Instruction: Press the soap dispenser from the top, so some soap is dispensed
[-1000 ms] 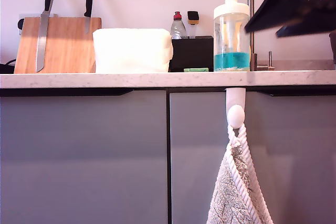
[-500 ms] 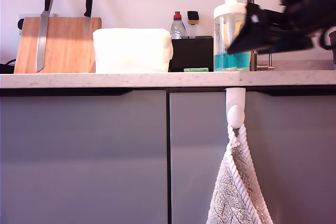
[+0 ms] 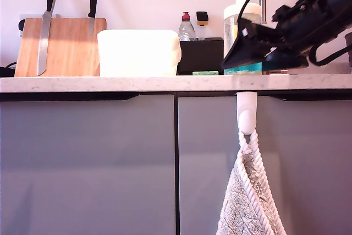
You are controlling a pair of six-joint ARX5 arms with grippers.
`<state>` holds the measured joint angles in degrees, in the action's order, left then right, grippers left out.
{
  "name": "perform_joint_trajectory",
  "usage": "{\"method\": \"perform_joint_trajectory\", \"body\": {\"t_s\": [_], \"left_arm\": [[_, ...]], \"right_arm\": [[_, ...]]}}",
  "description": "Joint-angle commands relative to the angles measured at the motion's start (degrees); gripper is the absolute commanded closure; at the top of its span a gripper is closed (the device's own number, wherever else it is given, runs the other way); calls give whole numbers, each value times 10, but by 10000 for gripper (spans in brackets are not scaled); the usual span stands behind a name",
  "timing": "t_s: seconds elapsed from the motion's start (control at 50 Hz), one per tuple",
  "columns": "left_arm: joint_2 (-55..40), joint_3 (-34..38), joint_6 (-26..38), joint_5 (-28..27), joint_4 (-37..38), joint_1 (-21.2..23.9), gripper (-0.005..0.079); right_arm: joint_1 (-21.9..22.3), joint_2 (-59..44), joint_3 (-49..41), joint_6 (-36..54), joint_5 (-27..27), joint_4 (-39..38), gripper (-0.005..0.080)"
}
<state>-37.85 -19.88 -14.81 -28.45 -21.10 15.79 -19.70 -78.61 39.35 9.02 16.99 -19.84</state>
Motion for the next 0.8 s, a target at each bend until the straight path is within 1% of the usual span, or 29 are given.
{"method": "perform_joint_trajectory", "body": {"t_s": [0.0,0.04,0.1,0.14,0.26,0.32,0.4,0.5,0.64,0.78], "left_arm": [[-7,-1,3,2,-12,5,748],[-8,-1,3,2,-17,7,748],[-9,-1,3,4,-21,11,748],[-13,-1,3,4,-29,14,748],[-26,-6,3,4,-36,24,748],[-39,-13,9,4,-43,29,748],[-63,-35,32,4,-44,39,748],[-110,-84,55,4,-43,54,748],[-202,-181,78,3,-42,80,748],[-299,-285,81,-8,-36,115,748]], "right_arm": [[-8,-4,14,-2,-11,-5,-21],[-10,-4,16,-2,-13,-5,-14],[-11,-4,18,-2,-18,-5,36],[-11,-4,18,-2,-24,-5,92],[-11,-4,18,0,-26,-5,300],[-11,-4,18,0,-26,-5,355],[-11,-4,18,0,-26,-5,363],[-12,-4,18,0,-26,-5,372],[-12,-4,18,0,-26,-5,372],[-12,-4,18,0,-26,-5,372]]}}
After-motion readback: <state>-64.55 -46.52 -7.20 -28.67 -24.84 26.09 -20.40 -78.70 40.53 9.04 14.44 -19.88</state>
